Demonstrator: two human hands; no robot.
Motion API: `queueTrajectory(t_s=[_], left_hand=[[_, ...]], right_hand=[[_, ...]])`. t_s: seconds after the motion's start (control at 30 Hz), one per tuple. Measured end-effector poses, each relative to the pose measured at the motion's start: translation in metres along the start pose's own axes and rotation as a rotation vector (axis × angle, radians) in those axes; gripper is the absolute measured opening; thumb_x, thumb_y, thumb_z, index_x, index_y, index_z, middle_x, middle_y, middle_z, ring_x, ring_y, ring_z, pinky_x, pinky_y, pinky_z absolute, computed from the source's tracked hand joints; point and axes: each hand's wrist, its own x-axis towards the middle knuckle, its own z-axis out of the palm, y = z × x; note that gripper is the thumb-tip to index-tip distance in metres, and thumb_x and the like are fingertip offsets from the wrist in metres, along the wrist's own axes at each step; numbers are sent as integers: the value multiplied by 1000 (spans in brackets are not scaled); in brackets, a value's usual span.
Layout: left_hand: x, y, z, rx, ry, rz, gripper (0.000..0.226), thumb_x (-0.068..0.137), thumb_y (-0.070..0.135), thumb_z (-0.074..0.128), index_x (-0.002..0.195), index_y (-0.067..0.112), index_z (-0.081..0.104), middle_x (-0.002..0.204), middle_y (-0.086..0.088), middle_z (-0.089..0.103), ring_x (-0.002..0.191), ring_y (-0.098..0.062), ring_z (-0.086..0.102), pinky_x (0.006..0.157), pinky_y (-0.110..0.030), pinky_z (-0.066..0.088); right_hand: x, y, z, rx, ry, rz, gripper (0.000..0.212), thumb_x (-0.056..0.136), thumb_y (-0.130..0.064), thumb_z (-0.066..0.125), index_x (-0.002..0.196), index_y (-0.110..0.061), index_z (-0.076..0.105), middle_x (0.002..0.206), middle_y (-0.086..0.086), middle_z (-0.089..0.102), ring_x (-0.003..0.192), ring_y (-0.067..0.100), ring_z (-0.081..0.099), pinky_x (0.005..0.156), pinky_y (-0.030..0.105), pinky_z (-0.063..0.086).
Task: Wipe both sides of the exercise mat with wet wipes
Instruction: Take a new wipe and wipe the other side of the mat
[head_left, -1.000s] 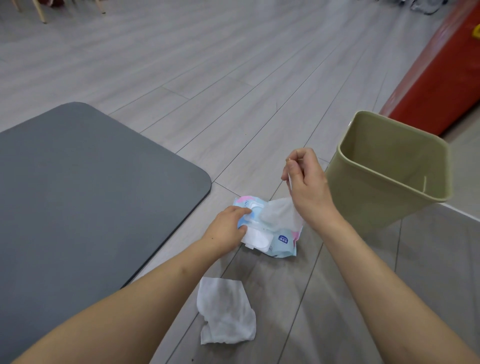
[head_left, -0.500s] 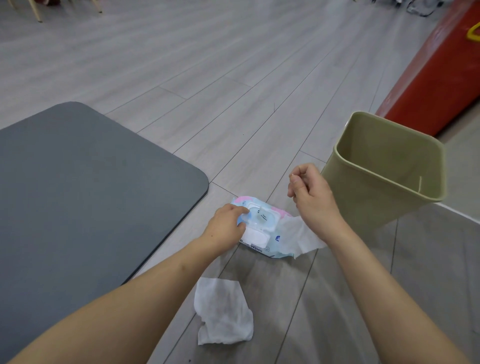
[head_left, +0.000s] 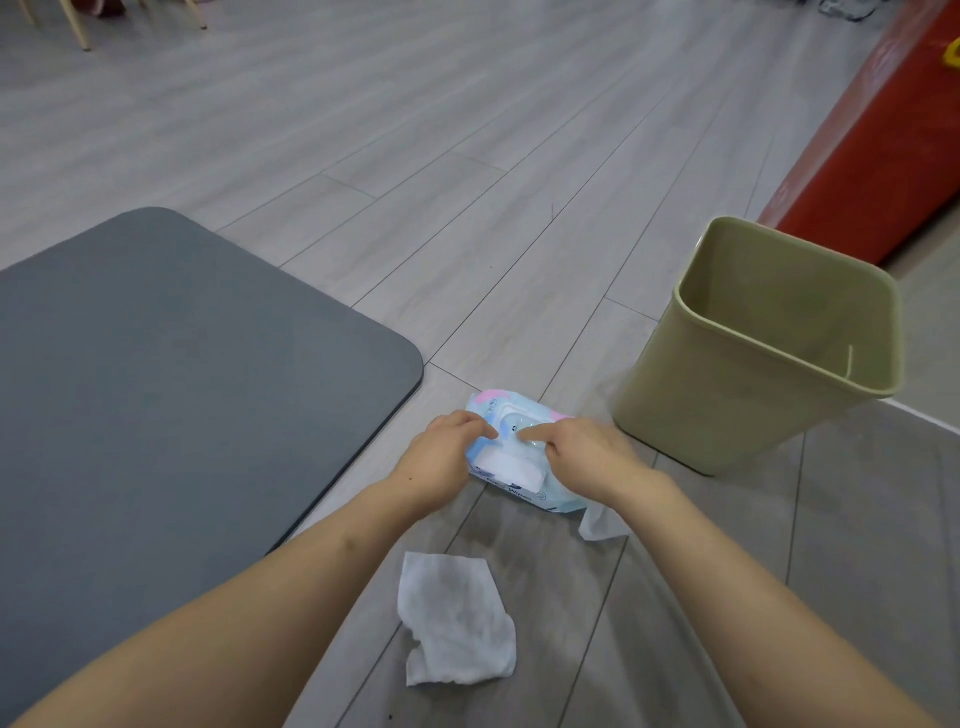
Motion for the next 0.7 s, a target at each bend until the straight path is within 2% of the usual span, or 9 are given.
queueTrajectory(t_s=[0.1,0.17,0.3,0.37,0.43,0.5,0.57,0.63,0.7], left_hand=[[-3,-4,-2,6,-40,18,57,88,-2,51,137,27,59,154,7,42,140,-19,37,114,-39,36],[-2,-5,-1,-5,-31,24,43,94,15,61,134,29,61,152,8,44,138,-17,39,114,-38,36],[9,2,5,-92,86,-46,38,97,43,60,133,30,60,136,7,56,127,-18,48,106,-43,41],[19,13,7,-83,172,-110,42,98,51,57,134,30,57,125,5,60,120,-19,50,100,-42,43],[28,26,9,-54,220,-165,40,96,50,57,131,30,53,117,5,60,115,-20,50,94,-41,43],[36,36,12,3,240,-184,34,96,44,58,125,30,49,114,4,59,110,-22,51,88,-40,42],[42,41,15,75,235,-174,23,97,38,57,117,30,49,113,2,55,109,-23,50,84,-38,37],[47,41,18,128,222,-149,16,99,35,55,114,32,57,114,2,52,112,-22,49,87,-36,36],[49,37,22,164,206,-131,19,100,35,53,115,36,65,113,3,50,114,-20,47,91,-35,35]], right_hand=[[3,0,-1,-6,-32,8,65,97,-17,29,141,-59,50,145,-7,58,120,24,58,76,32,40],[3,3,-2,39,-30,5,63,98,-17,29,141,-56,52,142,-6,60,114,24,59,72,31,38],[-1,14,-8,315,156,83,44,101,-21,34,126,-45,60,92,-7,65,78,19,56,61,31,44],[-3,20,-11,458,249,117,36,101,-20,36,118,-42,59,73,-5,61,68,22,57,66,40,52],[-5,25,-13,539,298,125,35,99,-20,37,115,-42,60,65,-1,60,66,25,60,66,44,56],[-8,27,-14,497,281,111,40,99,-20,37,117,-45,63,71,-5,63,71,25,61,64,38,54],[-10,23,-11,360,208,102,46,101,-19,37,123,-46,67,90,-8,68,77,21,57,61,31,44],[-9,18,-5,226,119,109,53,101,-19,34,133,-48,63,117,-6,71,87,20,55,63,31,40],[-6,14,1,140,48,116,58,99,-18,33,139,-52,57,127,-7,68,91,20,52,66,32,40]])
